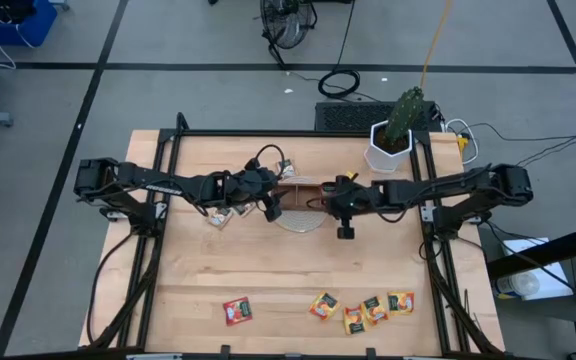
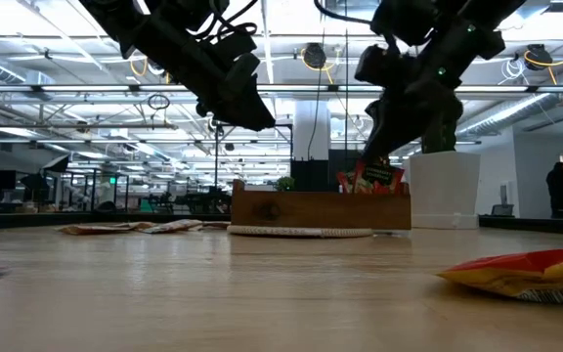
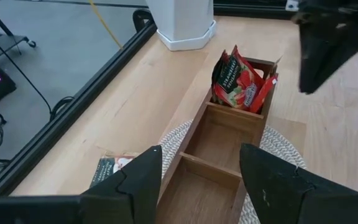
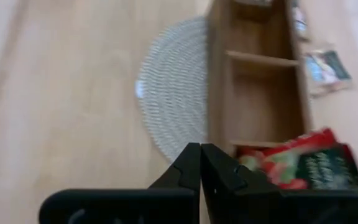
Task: Pick & Place Tea
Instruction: Put the red tea bag into the right section of the wood organizer
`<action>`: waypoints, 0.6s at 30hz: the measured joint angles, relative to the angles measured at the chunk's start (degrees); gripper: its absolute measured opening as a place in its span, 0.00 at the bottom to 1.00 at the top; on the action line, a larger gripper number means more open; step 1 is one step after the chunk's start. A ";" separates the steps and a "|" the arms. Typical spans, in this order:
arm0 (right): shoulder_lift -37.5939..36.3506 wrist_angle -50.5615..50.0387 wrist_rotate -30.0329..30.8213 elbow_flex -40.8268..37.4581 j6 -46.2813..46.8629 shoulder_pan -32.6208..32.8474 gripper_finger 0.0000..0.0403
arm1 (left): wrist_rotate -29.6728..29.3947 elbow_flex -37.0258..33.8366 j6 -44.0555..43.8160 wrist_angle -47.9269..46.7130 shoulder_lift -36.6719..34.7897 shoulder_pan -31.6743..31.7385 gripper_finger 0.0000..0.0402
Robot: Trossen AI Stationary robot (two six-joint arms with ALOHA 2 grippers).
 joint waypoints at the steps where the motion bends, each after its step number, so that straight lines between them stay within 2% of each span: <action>1: -0.06 0.33 -0.85 -0.09 -0.05 0.14 0.00 | -0.01 0.00 0.00 0.00 0.00 0.00 0.53; 8: 0.44 -0.24 -1.47 -2.23 -0.03 -1.78 0.00 | 0.01 0.00 -0.08 -0.13 0.00 0.00 0.53; 13: 2.78 0.00 4.45 -2.62 -0.18 -3.91 0.00 | 0.01 0.00 -0.31 -0.11 0.00 0.00 0.53; 18: 5.61 0.20 4.51 -2.51 -1.36 -5.40 0.00 | 0.01 0.00 -0.88 -0.15 0.00 0.00 0.53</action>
